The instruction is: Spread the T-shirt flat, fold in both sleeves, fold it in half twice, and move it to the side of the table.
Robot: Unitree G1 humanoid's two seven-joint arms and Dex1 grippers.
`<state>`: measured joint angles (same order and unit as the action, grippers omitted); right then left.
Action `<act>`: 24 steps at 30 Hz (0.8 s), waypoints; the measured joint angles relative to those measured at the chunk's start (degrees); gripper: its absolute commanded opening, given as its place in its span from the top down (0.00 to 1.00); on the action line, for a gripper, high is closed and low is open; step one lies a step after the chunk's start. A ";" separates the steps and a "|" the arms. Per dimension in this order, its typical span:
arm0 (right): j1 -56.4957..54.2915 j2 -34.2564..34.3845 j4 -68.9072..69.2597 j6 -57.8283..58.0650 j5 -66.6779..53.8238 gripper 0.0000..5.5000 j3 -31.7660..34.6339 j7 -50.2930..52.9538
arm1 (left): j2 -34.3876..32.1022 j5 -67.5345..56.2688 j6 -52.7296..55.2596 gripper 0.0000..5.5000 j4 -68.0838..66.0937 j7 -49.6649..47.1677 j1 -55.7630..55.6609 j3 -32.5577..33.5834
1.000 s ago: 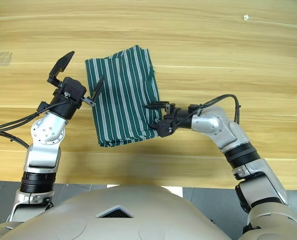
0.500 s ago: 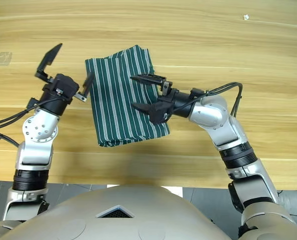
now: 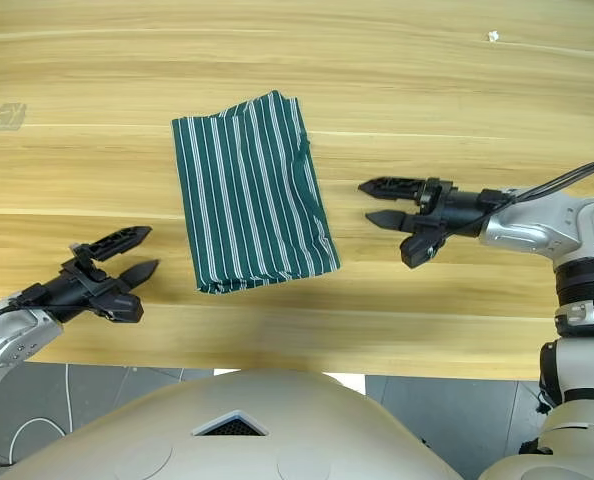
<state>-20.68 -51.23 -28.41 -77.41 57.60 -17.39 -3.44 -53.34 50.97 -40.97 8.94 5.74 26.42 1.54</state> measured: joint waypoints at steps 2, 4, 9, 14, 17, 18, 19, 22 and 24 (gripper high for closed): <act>0.27 0.20 -0.19 -1.29 2.40 0.36 -2.38 1.80 | 0.14 0.81 -0.76 0.20 -0.78 -0.27 -2.98 -2.51; 0.21 1.04 -1.17 -1.99 4.67 0.36 -4.89 3.57 | 0.75 1.35 -1.25 0.20 -1.65 -0.30 -6.04 -5.18; -1.10 3.62 -2.69 -3.21 4.75 0.36 -9.32 6.27 | 2.08 1.90 -3.58 0.20 -4.06 -1.03 -11.40 -11.20; -1.07 4.68 -2.70 -3.35 2.19 0.36 -11.76 5.96 | 1.92 1.70 -4.47 0.20 -5.68 -1.81 -13.25 -13.69; -2.09 6.00 -3.60 -3.14 1.61 0.36 -13.00 5.67 | 1.71 0.77 -4.68 0.20 -6.32 -1.81 -13.75 -14.42; -2.47 6.17 -4.02 -2.94 1.25 0.36 -13.41 5.52 | 1.66 0.65 -4.68 0.23 -6.34 -1.82 -13.79 -14.56; -2.65 6.23 -4.19 -2.80 0.96 0.39 -13.67 5.31 | 1.59 0.63 -4.68 0.25 -6.39 -1.83 -13.88 -14.74; -3.25 6.30 -5.53 -2.66 0.44 0.47 -14.51 5.00 | 1.35 0.57 -4.68 0.34 -7.01 -1.83 -14.20 -15.59; -3.42 6.58 -6.39 -2.18 0.49 0.54 -14.79 5.04 | 0.99 0.55 -4.82 0.41 -7.47 -1.82 -14.47 -16.18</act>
<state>-24.10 -44.64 -34.80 -79.59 58.10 -32.19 1.60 -52.35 51.53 -45.79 1.48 3.91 11.96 -14.64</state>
